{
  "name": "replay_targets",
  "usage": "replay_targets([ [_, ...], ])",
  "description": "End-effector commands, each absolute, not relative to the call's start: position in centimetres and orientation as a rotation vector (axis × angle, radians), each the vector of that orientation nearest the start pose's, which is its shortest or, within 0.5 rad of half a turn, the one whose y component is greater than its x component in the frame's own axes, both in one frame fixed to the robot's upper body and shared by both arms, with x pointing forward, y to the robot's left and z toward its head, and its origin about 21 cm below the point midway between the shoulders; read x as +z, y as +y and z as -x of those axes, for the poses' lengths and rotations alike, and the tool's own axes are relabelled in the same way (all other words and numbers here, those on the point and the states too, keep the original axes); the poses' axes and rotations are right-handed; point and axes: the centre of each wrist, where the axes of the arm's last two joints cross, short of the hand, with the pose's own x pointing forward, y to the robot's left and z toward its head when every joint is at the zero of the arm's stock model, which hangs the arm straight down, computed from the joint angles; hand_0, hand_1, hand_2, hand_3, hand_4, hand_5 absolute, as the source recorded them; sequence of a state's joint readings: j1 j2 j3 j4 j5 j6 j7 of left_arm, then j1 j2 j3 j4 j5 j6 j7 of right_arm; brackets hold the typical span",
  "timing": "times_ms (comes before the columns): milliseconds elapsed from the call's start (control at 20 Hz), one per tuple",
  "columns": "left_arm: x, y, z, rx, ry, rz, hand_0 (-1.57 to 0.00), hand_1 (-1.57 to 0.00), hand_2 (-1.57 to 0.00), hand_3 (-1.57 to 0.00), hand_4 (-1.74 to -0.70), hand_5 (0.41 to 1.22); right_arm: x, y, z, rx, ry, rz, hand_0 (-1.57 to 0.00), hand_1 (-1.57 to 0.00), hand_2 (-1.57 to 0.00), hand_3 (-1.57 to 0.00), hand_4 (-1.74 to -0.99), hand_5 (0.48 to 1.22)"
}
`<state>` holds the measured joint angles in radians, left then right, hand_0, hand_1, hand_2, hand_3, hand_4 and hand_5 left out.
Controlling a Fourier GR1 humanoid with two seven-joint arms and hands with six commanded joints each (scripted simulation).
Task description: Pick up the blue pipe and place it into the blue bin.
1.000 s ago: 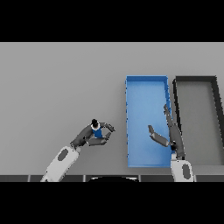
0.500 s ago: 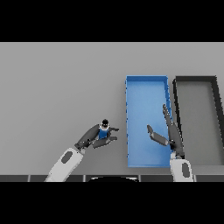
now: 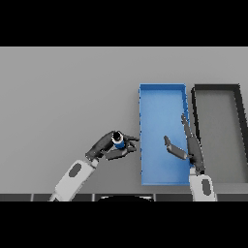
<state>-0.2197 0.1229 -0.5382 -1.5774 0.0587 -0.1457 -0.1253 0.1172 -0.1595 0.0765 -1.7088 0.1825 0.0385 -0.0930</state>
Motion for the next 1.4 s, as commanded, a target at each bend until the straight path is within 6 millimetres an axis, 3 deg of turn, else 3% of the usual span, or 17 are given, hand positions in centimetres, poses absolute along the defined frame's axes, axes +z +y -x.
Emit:
replay_targets([
  [0, 4.3, 10.7, -25.3, -0.708, -1.752, 0.580, -1.56, -1.56, -1.56, -1.56, -1.47, 1.217, 1.2, -25.1, -21.9, 0.336, -1.668, 0.180, 0.00, 0.00, 0.00, 0.00, -1.170, 0.644],
  [200, 4.8, 10.7, -25.0, -0.732, -1.731, 0.570, -1.57, -1.57, -1.57, -1.57, -1.47, 1.220, 1.3, -25.4, -21.6, 0.342, -1.679, 0.192, 0.00, 0.00, 0.00, 0.00, -1.151, 0.643],
  [400, 4.8, 10.6, -25.2, -0.721, -1.733, 0.567, -1.57, -1.57, -1.57, -1.57, -1.47, 1.220, 0.3, -23.5, -17.2, 0.234, -1.677, 0.313, 0.00, 0.00, 0.00, 0.00, -1.138, 0.643],
  [500, 4.8, 10.5, -25.3, -0.726, -1.730, 0.560, -1.57, -1.57, -1.57, -1.57, -1.47, 1.220, -0.2, -22.2, -14.5, 0.143, -1.649, 0.407, 0.00, 0.00, 0.00, 0.00, -1.188, 0.643],
  [650, 4.8, 10.2, -25.4, -0.734, -1.724, 0.564, -1.57, -1.57, -1.57, -1.57, -1.47, 1.220, 0.6, -21.7, -12.9, 0.098, -1.658, 0.472, 0.00, 0.00, -0.02, 0.00, -1.187, 0.642],
  [850, 4.8, 10.6, -25.2, -0.744, -1.730, 0.577, -1.57, -1.57, -1.57, -1.57, -1.47, 1.221, 3.9, -21.9, -13.0, 0.079, -1.797, 0.122, 0.00, -0.03, -0.11, 0.00, -1.209, 0.609],
  [1000, 4.5, 10.7, -25.0, -0.753, -1.721, 0.580, -1.57, -1.57, -1.57, -1.57, -1.47, 1.221, 5.8, -21.9, -14.2, 0.228, -1.688, -0.048, 0.00, -0.02, -0.12, 0.00, -1.228, 0.588],
  [1350, 5.0, 9.9, -25.4, -0.774, -1.711, 0.554, -1.57, -1.57, -1.57, -1.57, -1.47, 1.221, 11.7, -18.9, -18.5, 0.554, -1.683, -0.190, 0.00, 0.00, -0.07, 0.00, -1.291, 0.558],
])
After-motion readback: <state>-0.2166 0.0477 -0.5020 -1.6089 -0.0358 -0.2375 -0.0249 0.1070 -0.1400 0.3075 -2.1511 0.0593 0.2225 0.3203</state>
